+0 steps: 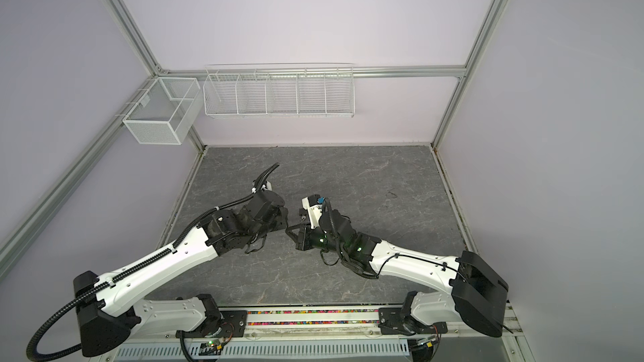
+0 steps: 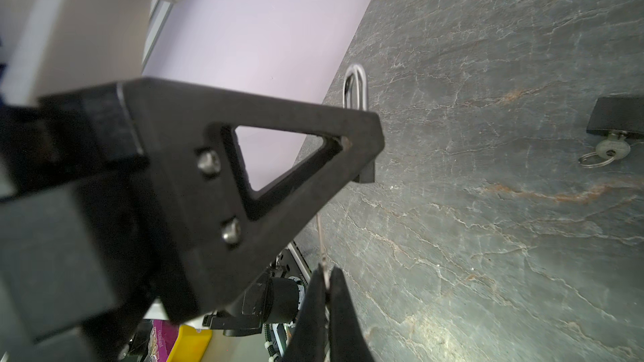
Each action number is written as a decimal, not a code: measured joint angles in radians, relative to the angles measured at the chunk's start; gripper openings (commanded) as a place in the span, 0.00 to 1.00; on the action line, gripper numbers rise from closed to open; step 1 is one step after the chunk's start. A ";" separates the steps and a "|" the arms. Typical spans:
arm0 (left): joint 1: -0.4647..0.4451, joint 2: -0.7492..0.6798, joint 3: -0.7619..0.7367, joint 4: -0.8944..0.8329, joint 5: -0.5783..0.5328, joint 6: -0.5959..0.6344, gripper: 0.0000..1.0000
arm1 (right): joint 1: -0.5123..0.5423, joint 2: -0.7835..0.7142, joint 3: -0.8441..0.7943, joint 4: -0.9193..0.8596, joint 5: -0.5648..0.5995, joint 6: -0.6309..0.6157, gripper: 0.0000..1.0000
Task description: Unlock with the key
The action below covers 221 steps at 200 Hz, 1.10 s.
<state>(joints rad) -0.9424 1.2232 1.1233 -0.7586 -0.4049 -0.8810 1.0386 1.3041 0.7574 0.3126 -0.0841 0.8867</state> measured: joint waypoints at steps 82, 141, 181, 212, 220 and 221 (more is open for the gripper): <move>0.006 -0.041 -0.001 0.027 -0.014 -0.069 0.00 | 0.007 0.072 0.000 0.067 0.063 -0.005 0.06; 0.006 -0.048 -0.034 0.050 -0.015 -0.108 0.00 | 0.017 0.078 0.001 0.108 0.099 -0.008 0.06; 0.009 -0.069 -0.051 0.066 -0.016 -0.132 0.00 | 0.019 0.095 0.002 0.115 0.122 -0.003 0.06; 0.009 -0.077 -0.061 0.073 -0.015 -0.141 0.00 | 0.020 0.095 0.002 0.138 0.146 0.000 0.06; 0.009 -0.079 -0.066 0.073 -0.015 -0.144 0.00 | 0.021 0.095 0.003 0.137 0.148 -0.002 0.06; 0.009 -0.079 -0.066 0.073 -0.015 -0.144 0.00 | 0.021 0.095 0.003 0.137 0.149 -0.003 0.06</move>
<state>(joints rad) -0.9333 1.1439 1.0569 -0.6857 -0.4202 -1.0248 1.0595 1.3994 0.7601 0.4496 0.0647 0.8841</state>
